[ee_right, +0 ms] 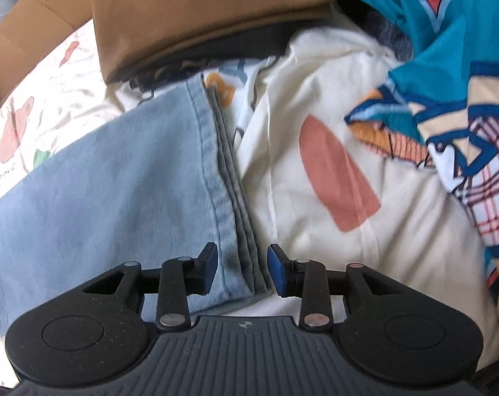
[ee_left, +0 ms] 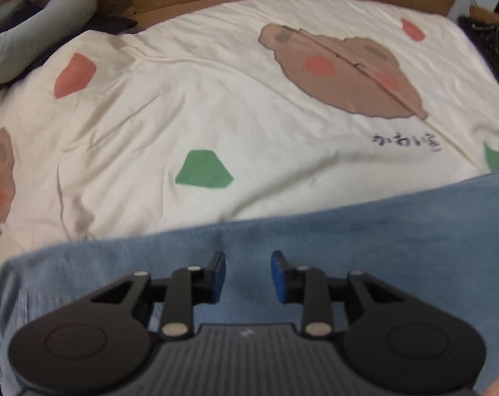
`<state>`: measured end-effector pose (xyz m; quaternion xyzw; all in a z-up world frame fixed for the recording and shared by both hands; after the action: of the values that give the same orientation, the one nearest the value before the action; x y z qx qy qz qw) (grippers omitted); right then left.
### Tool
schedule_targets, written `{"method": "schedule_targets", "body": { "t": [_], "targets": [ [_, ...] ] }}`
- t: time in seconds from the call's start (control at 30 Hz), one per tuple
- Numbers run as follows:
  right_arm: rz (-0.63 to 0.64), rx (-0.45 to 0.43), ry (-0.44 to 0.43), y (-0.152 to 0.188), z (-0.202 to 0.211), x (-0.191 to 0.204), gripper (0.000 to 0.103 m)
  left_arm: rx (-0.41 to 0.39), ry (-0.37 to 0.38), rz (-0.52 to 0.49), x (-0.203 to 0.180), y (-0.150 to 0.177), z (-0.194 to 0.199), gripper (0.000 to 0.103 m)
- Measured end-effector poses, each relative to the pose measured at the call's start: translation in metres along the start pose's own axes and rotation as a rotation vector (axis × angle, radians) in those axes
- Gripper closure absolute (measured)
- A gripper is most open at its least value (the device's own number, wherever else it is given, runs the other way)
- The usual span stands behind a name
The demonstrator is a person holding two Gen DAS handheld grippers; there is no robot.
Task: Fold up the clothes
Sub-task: 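Lift the jeans hem with the right tool while the left tool opens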
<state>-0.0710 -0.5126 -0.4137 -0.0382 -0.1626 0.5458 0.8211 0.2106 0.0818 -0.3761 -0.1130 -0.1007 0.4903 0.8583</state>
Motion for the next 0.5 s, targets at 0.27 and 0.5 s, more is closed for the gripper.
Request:
{"method": "schedule_targets", "body": {
  "t": [0.27,0.5],
  "targets": [
    [-0.053,0.055,-0.043,0.011,-0.021,-0.008,0.055,-0.002,0.032,0.11,-0.019,0.041,0.035,0.051],
    [-0.153,0.095,-0.11,0.019,-0.029,-0.015,0.042,0.02,0.042,0.169,-0.034,0.071,0.05,0.039]
  ]
}}
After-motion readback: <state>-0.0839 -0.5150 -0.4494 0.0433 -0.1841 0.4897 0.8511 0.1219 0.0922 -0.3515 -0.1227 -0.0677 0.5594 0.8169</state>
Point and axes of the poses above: each gripper's, at about its wrist camera, not at the fingertips, and z roughly against the way its jaws point, x to its left, y to its underside, the point moved 7 cm from there along -z, roughly the way its jaws point, and after that the axes turned 1 degree about z, right-handed, at the moved point
